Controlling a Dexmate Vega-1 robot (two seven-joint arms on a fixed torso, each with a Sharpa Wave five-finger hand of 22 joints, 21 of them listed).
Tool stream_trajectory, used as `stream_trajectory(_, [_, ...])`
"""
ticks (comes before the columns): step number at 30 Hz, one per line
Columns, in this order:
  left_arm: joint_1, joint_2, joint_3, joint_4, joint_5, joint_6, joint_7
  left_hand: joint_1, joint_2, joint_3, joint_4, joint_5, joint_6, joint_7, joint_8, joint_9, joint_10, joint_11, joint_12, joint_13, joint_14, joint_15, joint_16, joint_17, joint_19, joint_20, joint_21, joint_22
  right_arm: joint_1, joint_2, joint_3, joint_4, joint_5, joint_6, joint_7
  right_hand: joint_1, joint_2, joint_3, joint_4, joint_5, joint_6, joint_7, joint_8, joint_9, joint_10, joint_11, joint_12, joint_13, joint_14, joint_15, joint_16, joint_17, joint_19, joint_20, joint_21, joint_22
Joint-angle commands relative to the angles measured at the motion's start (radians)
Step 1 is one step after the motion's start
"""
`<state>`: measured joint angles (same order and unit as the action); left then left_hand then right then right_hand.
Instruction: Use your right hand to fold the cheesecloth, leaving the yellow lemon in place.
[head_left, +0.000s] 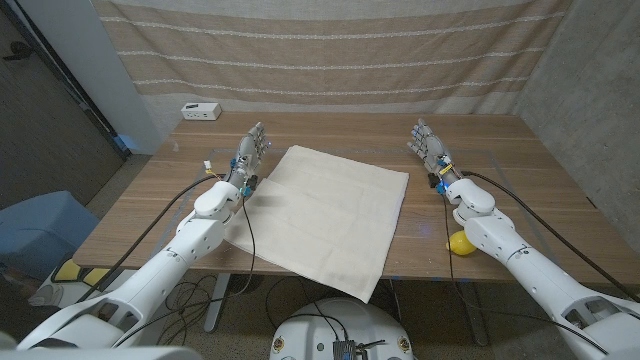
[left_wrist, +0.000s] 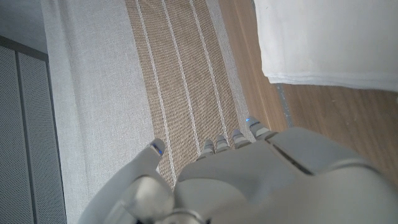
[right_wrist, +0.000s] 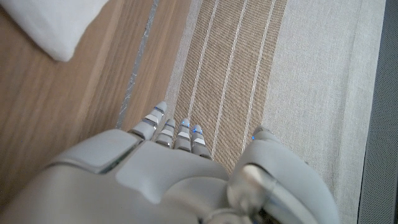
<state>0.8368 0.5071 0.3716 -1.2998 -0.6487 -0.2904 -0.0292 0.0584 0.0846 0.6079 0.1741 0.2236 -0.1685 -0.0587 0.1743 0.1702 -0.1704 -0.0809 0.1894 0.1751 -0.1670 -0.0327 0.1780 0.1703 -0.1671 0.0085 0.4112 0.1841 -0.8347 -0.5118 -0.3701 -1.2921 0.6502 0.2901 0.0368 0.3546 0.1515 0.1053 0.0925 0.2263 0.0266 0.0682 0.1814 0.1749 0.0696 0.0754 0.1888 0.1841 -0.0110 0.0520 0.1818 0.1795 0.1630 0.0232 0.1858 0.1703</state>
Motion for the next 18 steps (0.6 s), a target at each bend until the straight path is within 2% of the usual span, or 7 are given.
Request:
stream_trajectory(1, [-0.011, -0.006, 0.016, 0.020, 0.049, -0.033, 0.021, 0.001, 0.080, 0.004, -0.011, 0.004, -0.102, -0.011, 0.011, 0.002, -0.112, -0.002, 0.012, 0.005, -0.153, -0.017, 0.005, 0.002, -0.055, -0.006, 0.006, 0.005, -0.003, -0.033, -0.006, -0.027, -0.034, -0.040, -0.036, 0.019, 0.005, 0.015, -0.007, 0.004, 0.002, 0.007, 0.008, 0.004, 0.003, 0.011, 0.006, 0.002, 0.011, 0.016, 0.008, 0.001, 0.010, 0.010, 0.006, 0.001])
stream_trajectory(2, [-0.012, -0.006, 0.020, 0.024, 0.068, -0.044, 0.032, 0.004, 0.077, 0.004, -0.016, 0.003, -0.095, -0.011, 0.012, 0.002, -0.105, -0.011, 0.014, 0.004, -0.149, -0.018, 0.006, 0.000, -0.052, -0.004, 0.006, 0.004, -0.005, -0.043, -0.008, -0.041, -0.039, -0.060, -0.043, 0.031, 0.008, 0.023, -0.016, 0.002, 0.007, 0.004, 0.009, 0.004, 0.008, 0.011, 0.007, 0.002, 0.021, 0.025, 0.011, 0.000, 0.012, 0.018, 0.007, 0.001])
stream_trajectory(5, [-0.017, 0.001, 0.037, 0.034, 0.127, -0.069, 0.058, 0.022, 0.066, 0.006, -0.038, -0.003, -0.043, -0.010, 0.023, 0.003, -0.063, 0.000, 0.025, 0.004, -0.103, 0.004, 0.012, -0.003, -0.030, 0.015, 0.007, 0.003, -0.012, -0.068, -0.015, -0.078, -0.067, -0.101, -0.078, 0.065, 0.013, 0.048, -0.042, -0.005, 0.021, -0.005, 0.012, 0.004, 0.023, 0.015, 0.011, 0.002, 0.046, 0.050, 0.017, -0.001, 0.023, 0.053, 0.011, 0.001])
stream_trajectory(8, [-0.019, 0.011, 0.052, 0.034, 0.187, -0.090, 0.084, 0.034, 0.063, 0.008, -0.050, -0.007, -0.005, -0.009, 0.028, 0.004, -0.032, 0.014, 0.031, 0.004, -0.065, 0.024, 0.016, -0.003, -0.012, 0.039, 0.009, 0.003, -0.020, -0.094, -0.024, -0.115, -0.099, -0.136, -0.108, 0.078, 0.013, 0.057, -0.053, -0.009, 0.034, -0.005, 0.016, 0.005, 0.033, 0.019, 0.013, 0.002, 0.057, 0.053, 0.019, -0.001, 0.032, 0.059, 0.014, 0.002])
stream_trajectory(12, [-0.020, 0.026, 0.068, 0.028, 0.261, -0.116, 0.118, 0.052, 0.063, 0.015, -0.065, -0.014, 0.065, -0.011, 0.038, 0.004, 0.021, 0.008, 0.040, 0.005, -0.017, 0.041, 0.018, -0.003, 0.020, 0.063, 0.015, 0.005, -0.035, -0.133, -0.035, -0.191, -0.145, -0.225, -0.177, 0.107, 0.015, 0.079, -0.077, -0.018, 0.056, -0.015, 0.020, 0.005, 0.056, 0.022, 0.018, 0.002, 0.085, 0.062, 0.024, -0.001, 0.049, 0.079, 0.018, 0.003])
stream_trajectory(15, [-0.021, 0.039, 0.078, 0.024, 0.306, -0.132, 0.130, 0.064, 0.066, 0.021, -0.074, -0.018, 0.097, -0.012, 0.039, 0.005, 0.053, 0.010, 0.045, 0.005, 0.016, 0.037, 0.021, -0.003, 0.038, 0.072, 0.019, 0.005, -0.042, -0.163, -0.045, -0.249, -0.176, -0.303, -0.217, 0.130, 0.014, 0.096, -0.097, -0.026, 0.071, -0.027, 0.021, 0.006, 0.073, 0.021, 0.020, 0.003, 0.105, 0.067, 0.027, 0.000, 0.071, 0.108, 0.024, 0.004])
stream_trajectory(18, [-0.019, 0.055, 0.088, 0.011, 0.347, -0.131, 0.143, 0.078, 0.069, 0.029, -0.086, -0.022, 0.138, -0.008, 0.043, 0.005, 0.087, 0.027, 0.049, 0.005, 0.035, 0.036, 0.017, -0.003, 0.049, 0.075, 0.020, 0.006, -0.050, -0.184, -0.054, -0.293, -0.205, -0.356, -0.251, 0.137, 0.013, 0.102, -0.103, -0.028, 0.079, -0.032, 0.023, 0.006, 0.077, 0.020, 0.020, 0.003, 0.110, 0.065, 0.026, 0.000, 0.078, 0.112, 0.026, 0.004])
